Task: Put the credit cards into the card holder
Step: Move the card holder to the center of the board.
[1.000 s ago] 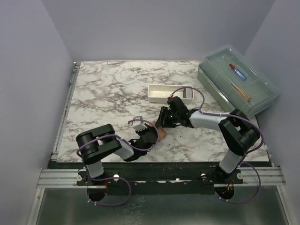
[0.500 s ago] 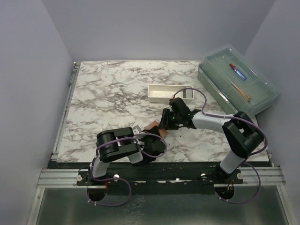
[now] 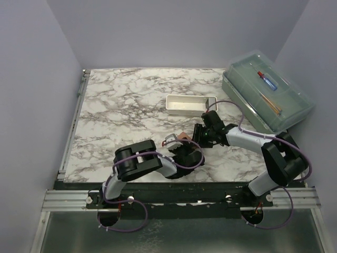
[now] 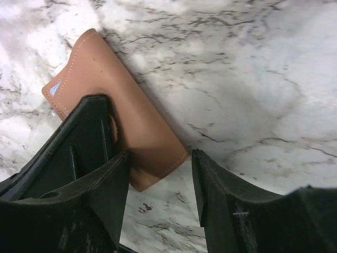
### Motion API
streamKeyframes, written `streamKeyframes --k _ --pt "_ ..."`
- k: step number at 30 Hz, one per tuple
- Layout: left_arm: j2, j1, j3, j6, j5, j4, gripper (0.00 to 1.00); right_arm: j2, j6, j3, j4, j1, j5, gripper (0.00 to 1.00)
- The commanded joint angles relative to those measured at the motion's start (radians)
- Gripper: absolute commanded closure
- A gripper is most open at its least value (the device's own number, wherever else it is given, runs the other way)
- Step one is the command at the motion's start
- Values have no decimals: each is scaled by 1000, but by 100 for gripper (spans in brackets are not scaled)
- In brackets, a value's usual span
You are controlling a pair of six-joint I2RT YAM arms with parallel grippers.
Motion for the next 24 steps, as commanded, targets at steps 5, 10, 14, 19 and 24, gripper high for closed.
streamKeyframes --k 5,10,14,19,24 --pt "349 50 -45 258 877 -638 100 -93 -70 -46 -66 -89 -34 43" --pt "252 104 -43 350 1018 -629 100 -163 -125 -40 -111 -171 -52 41" --pt "136 161 -46 416 1086 -665 100 -195 -157 -23 -124 -190 -74 40" --pt "-95 196 56 446 1072 -858 98 -211 -192 -20 -141 -192 -66 40" --pt "-302 241 192 481 1041 -1008 65 -237 -196 -53 -106 -192 -136 35"
